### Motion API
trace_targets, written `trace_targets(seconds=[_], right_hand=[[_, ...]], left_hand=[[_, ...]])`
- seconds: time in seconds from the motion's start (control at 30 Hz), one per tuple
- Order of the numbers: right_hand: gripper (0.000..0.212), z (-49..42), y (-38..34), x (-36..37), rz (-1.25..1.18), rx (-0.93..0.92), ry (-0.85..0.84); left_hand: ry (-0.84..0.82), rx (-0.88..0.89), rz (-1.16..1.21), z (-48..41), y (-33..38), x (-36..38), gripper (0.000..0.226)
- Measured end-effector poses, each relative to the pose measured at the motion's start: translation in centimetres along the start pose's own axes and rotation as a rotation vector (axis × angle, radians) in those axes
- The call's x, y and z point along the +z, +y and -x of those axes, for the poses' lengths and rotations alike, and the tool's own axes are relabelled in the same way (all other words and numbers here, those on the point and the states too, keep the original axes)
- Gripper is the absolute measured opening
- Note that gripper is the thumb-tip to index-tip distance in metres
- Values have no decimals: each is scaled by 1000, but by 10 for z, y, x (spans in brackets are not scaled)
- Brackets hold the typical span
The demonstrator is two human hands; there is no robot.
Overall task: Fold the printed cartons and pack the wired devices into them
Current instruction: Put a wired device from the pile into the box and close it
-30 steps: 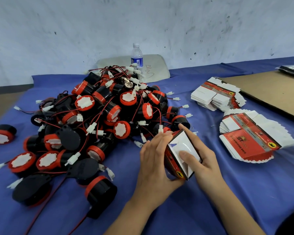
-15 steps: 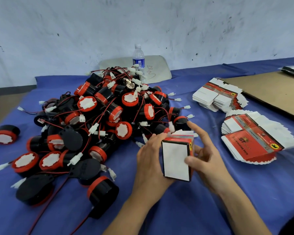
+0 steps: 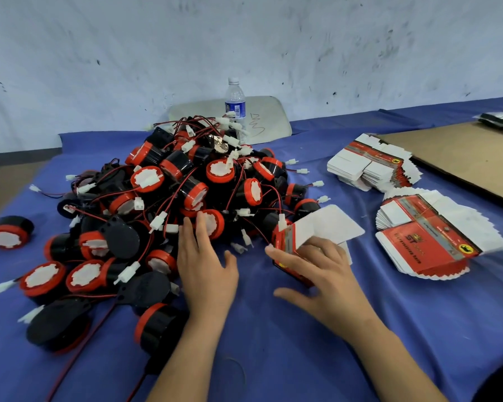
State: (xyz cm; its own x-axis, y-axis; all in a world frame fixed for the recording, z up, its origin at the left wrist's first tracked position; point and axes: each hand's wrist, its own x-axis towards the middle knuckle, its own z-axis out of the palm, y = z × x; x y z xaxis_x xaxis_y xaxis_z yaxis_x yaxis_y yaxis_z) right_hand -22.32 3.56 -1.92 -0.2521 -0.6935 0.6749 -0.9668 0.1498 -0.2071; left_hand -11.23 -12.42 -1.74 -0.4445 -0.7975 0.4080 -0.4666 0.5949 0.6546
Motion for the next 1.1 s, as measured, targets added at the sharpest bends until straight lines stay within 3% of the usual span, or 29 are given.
trace_targets(seconds=[0.23, 0.43, 0.57, 0.67, 0.87, 1.1], right_hand=[[48, -2, -12, 0, -42, -108, 41], [46, -1, -15, -3, -264, 69, 96], [49, -1, -12, -6, -340, 171, 250], [56, 1, -12, -6, -449, 209, 361], [67, 1, -17, -10, -561, 190, 472], [75, 0, -18, -12, -598, 122, 603]], left_hand=[[-11, -2, -200, -23, -6, 4, 92], [91, 26, -215, -18, -2, 10, 69], [202, 206, 281, -14, 11, 2, 60], [217, 449, 487, -3, 26, -1, 57], [150, 808, 381, 20, 44, 8, 59], [82, 868, 345, 23, 40, 12, 66]])
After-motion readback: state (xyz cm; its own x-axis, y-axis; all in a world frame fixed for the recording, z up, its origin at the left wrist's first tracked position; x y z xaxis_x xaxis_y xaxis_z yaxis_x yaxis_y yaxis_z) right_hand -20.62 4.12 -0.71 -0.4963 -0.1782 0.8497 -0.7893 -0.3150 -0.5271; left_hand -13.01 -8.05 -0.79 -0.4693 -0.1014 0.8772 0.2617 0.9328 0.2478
